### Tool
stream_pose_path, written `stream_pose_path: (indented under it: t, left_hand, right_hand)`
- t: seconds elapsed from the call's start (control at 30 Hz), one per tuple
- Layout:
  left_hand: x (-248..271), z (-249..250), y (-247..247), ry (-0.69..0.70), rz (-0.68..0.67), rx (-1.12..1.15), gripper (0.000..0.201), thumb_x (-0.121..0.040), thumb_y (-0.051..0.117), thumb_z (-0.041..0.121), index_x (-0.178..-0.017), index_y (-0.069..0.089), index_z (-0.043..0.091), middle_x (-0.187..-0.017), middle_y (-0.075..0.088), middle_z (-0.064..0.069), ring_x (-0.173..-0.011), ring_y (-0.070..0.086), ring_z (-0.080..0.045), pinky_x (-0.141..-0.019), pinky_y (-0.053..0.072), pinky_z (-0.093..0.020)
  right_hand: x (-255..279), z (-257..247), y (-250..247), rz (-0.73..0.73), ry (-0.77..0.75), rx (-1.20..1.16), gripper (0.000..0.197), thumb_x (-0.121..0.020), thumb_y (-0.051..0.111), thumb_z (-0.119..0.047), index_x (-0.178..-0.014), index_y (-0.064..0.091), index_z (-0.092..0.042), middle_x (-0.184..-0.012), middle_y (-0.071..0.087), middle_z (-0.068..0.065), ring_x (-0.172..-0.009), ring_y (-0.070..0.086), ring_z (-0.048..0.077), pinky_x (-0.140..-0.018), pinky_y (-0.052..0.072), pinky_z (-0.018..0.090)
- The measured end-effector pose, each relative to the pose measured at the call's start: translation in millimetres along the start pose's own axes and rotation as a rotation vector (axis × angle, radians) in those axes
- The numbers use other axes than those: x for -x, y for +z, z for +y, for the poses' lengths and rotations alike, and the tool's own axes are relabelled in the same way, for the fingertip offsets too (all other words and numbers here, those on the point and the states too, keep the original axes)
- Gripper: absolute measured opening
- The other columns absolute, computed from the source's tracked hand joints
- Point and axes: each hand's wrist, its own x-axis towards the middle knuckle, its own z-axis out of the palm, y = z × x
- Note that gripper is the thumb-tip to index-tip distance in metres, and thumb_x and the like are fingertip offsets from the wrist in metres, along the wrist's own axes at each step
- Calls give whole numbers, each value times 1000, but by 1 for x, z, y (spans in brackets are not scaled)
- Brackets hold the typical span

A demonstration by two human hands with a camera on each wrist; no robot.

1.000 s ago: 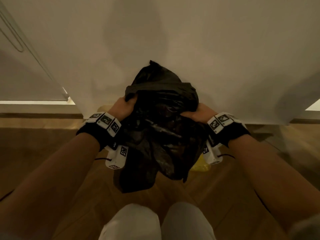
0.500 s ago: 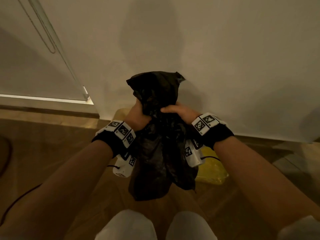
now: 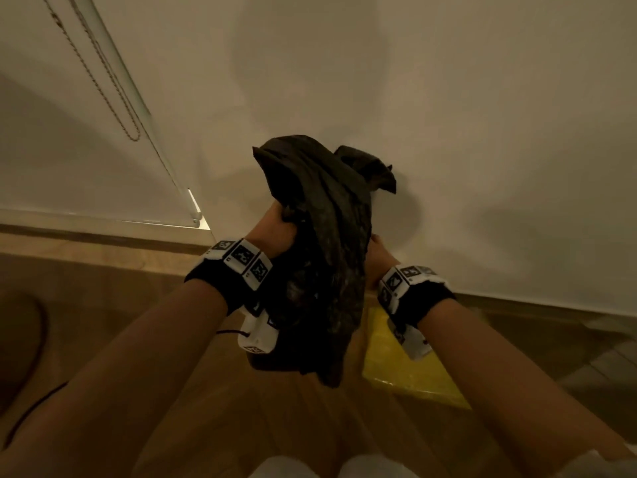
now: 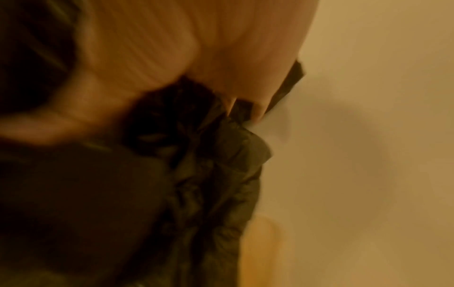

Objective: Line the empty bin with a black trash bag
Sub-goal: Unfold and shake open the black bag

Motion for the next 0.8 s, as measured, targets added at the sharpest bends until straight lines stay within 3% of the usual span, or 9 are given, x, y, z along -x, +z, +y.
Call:
stream_pose_path:
  t: [0.07, 0.13, 0.2, 0.23, 0.3, 0.4, 0.53, 0.67, 0.8]
  left_hand:
    - [-7, -1, -4, -12, -31, 17, 37, -94, 41, -6, -129, 41, -14, -135, 46, -29, -126, 45, -31, -85, 35, -20]
    - [-12, 0, -11, -29, -21, 67, 33, -94, 41, -6, -126, 46, -11, -133, 50, -28, -118, 49, -27, -84, 40, -20]
    - [-20, -3, -19, -48, 16, 134, 35, -94, 37, -10, -128, 43, -12, -135, 47, -31, -115, 51, -29, -78, 44, -15]
    - [-22, -4, -24, -75, 42, 143, 38, -94, 35, -10, -132, 40, -11, -138, 45, -30, -117, 51, -30, -77, 44, -15]
    - [-25, -9, -31, -132, 92, 113, 44, -93, 37, -11, -137, 35, -6, -144, 41, -24, -124, 48, -28, -81, 40, -20]
    - [-31, -16, -34, -120, 124, 100, 47, -91, 38, -14, -137, 34, -6, -140, 44, -20, -104, 40, -11, -71, 31, -12]
    - [-40, -14, -28, 11, 145, 161, 32, -91, 41, -11, -101, 52, 18, -92, 54, 3, -78, 58, 10, -82, 40, -26]
    - [-40, -25, -22, 88, 61, -223, 39, -93, 48, 4, -130, 44, -6, -136, 48, -22, -130, 44, -34, -103, 33, -32]
    - [-39, -58, -10, 115, -134, -715, 42, -96, 43, 12, -137, 40, 4, -146, 39, -13, -130, 42, -31, -103, 34, -36]
  right_hand:
    - [-7, -16, 3, 217, -77, 45, 75, -64, 43, -46, -116, 59, 6, -109, 65, 18, -99, 62, 35, -80, 40, 47]
    - [-18, -16, 7, 326, -89, 107, 50, -67, 46, -40, -74, 67, 5, -64, 67, 16, -56, 66, 33, -52, 35, 35]
    - [-30, -11, 6, 310, -143, 120, 47, -76, 61, -36, -108, 64, -3, -104, 65, 21, -94, 63, 36, -71, 42, 44]
    - [-33, -7, 8, 209, -94, 52, 70, -72, 70, -42, -131, 49, -10, -130, 50, 19, -117, 47, 35, -91, 38, 47]
    - [-37, 2, 7, 172, -62, -28, 106, -56, 80, -51, -144, 31, -20, -147, 27, 15, -132, 25, 34, -107, 28, 53]
    - [-48, 7, 8, 232, -112, -18, 80, -64, 80, -38, -135, 48, -19, -149, 29, 17, -136, 24, 38, -108, 30, 56]
    - [-58, 16, 7, 366, -33, -71, 39, -84, 61, -15, -122, 59, -10, -137, 43, 16, -119, 48, 37, -96, 46, 43]
    - [-70, 27, 26, 369, 136, -93, 41, -90, 53, -14, -130, 49, -9, -140, 38, 16, -108, 57, 41, -90, 51, 44]
    - [-80, 27, 58, 197, 191, -229, 55, -91, 54, -22, -141, 36, -8, -146, 28, 22, -120, 47, 42, -105, 36, 39]
